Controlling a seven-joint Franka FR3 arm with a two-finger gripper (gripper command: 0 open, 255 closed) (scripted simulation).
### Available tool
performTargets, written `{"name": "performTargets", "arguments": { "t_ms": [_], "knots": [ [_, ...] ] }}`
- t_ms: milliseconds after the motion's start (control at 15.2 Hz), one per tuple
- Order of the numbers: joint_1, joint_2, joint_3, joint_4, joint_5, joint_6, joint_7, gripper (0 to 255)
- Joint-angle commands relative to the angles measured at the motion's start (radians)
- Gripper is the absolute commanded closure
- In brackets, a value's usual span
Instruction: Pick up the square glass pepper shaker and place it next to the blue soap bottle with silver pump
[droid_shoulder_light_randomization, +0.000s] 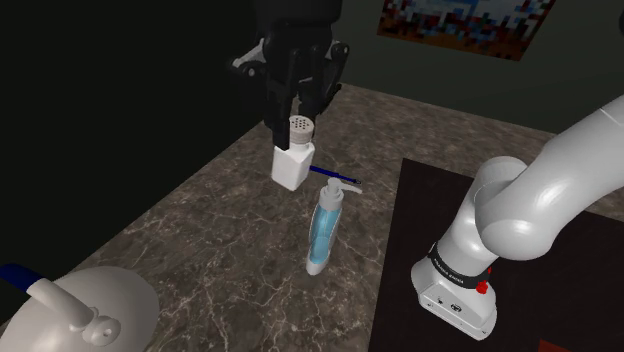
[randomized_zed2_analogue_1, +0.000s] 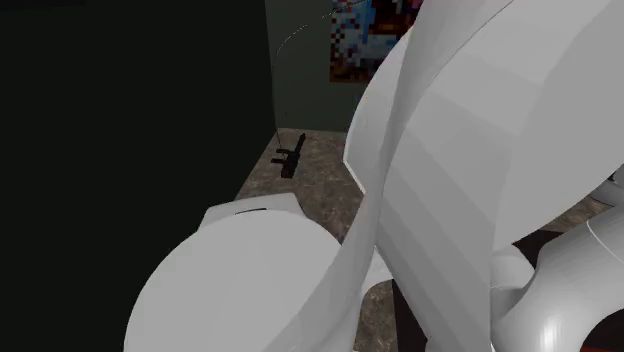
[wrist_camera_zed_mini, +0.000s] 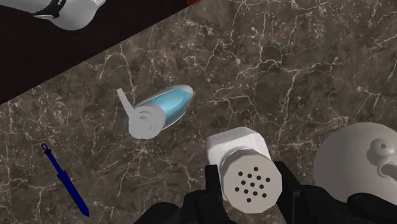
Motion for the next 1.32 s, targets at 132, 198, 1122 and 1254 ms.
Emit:
{"name": "performTargets", "arguments": {
  "t_ms": [132, 198, 1122, 1254],
  "knots": [
    [0.005, -0.019, 0.001, -0.071, 0.009, 0.054, -0.006, 255],
    [0.006, -0.023, 0.001, -0.088, 0.011, 0.067, -0.008, 255],
    [0.020, -0.058, 0.016, -0.304, 0.034, 0.251, -0.022, 255],
    [0.022, -0.059, 0.019, -0.332, 0.037, 0.278, -0.023, 255]
  ]
}}
